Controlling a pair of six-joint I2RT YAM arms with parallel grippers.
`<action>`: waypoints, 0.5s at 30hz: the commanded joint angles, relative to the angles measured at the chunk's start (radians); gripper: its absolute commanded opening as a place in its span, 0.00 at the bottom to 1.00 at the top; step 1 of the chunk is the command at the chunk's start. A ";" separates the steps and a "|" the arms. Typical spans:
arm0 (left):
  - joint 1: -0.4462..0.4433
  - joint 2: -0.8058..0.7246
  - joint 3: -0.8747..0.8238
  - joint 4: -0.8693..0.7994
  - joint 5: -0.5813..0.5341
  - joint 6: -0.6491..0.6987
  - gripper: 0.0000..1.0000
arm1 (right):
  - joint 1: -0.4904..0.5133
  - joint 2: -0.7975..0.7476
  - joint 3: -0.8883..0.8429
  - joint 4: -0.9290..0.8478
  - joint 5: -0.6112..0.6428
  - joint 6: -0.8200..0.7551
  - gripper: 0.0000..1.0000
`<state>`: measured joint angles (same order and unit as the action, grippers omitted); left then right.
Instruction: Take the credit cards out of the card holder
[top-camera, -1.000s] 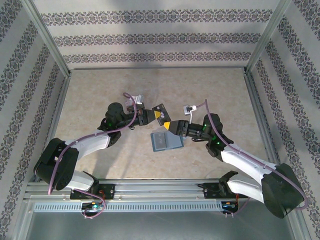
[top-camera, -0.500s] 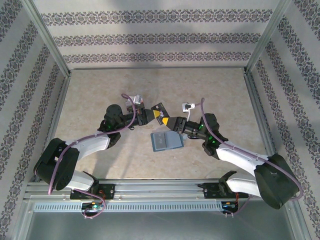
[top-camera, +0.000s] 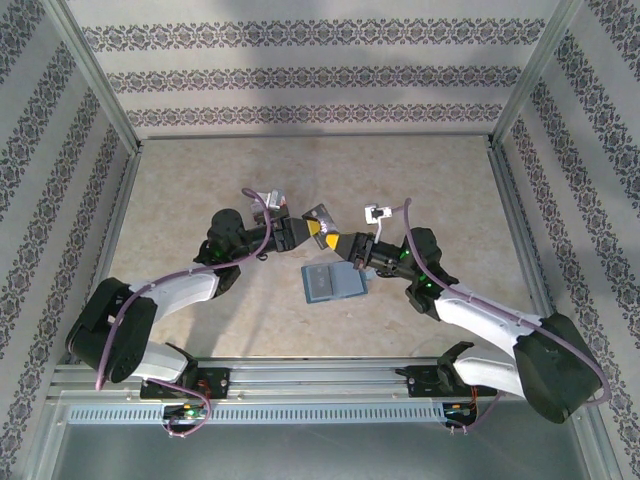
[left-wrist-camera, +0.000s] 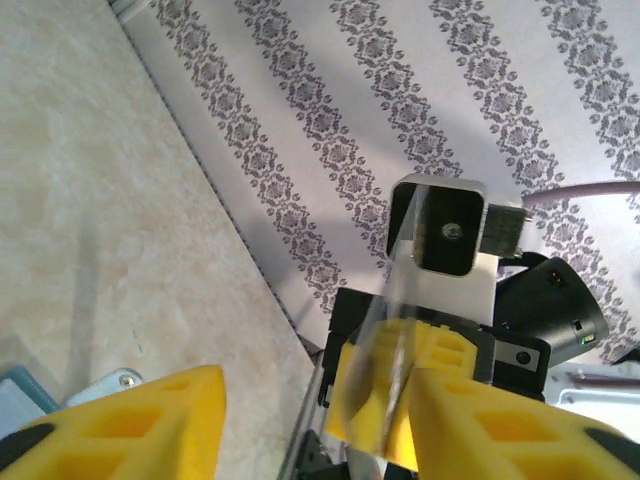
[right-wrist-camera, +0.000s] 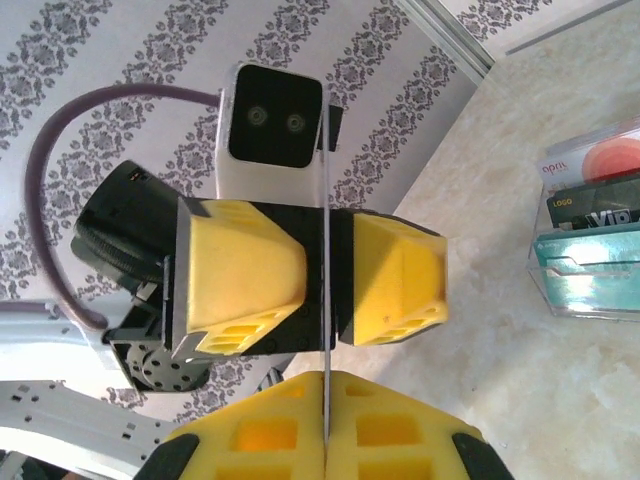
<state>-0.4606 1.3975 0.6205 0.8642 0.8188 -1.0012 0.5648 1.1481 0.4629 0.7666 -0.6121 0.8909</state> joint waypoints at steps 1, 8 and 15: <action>0.036 -0.104 0.067 -0.196 0.020 0.172 0.63 | -0.016 -0.055 0.045 -0.128 -0.056 -0.097 0.01; 0.044 -0.296 0.262 -0.812 -0.159 0.645 0.74 | -0.016 -0.137 0.150 -0.555 -0.096 -0.319 0.03; 0.041 -0.219 0.553 -1.313 -0.103 1.002 0.74 | 0.003 -0.136 0.260 -0.792 -0.142 -0.458 0.04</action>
<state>-0.4236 1.1328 1.1007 -0.1276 0.6731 -0.2390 0.5541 1.0107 0.6624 0.1226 -0.7113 0.5423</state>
